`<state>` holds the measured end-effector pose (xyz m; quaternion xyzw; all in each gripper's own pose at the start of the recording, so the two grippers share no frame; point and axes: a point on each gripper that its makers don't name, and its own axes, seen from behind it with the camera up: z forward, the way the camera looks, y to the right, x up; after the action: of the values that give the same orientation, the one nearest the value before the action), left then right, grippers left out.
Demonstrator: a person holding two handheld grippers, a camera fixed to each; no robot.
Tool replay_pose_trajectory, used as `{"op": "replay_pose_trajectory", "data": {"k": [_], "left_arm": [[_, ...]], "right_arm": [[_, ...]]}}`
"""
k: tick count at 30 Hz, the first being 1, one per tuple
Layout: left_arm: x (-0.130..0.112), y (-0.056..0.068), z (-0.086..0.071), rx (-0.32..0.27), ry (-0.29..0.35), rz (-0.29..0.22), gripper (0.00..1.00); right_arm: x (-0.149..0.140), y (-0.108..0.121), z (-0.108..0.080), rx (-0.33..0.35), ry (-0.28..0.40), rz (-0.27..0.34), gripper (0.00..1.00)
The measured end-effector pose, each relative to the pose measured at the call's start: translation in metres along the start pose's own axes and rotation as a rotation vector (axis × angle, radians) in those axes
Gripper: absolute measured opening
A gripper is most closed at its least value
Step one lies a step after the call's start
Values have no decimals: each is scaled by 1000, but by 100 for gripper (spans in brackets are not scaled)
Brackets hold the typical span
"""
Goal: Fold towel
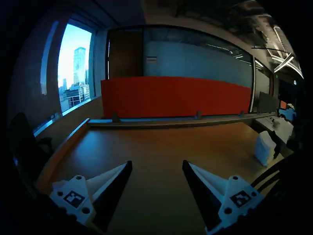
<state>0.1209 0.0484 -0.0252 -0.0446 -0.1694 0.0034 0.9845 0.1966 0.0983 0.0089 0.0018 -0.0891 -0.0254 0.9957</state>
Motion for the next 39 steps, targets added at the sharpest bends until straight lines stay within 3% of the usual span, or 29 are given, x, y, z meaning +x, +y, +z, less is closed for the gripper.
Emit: {"op": "replay_pose_trajectory", "data": {"k": [11, 17, 39], "left_arm": [[45, -11, 8, -1, 105, 3, 95], [58, -15, 7, -2, 138, -6, 95], [72, -28, 4, 9, 205, 8, 95]], "right_arm": [[22, -68, -1, 68, 41, -2, 100], [30, -101, -2, 98, 58, -4, 100], [47, -153, -3, 95, 71, -6, 100]]}}
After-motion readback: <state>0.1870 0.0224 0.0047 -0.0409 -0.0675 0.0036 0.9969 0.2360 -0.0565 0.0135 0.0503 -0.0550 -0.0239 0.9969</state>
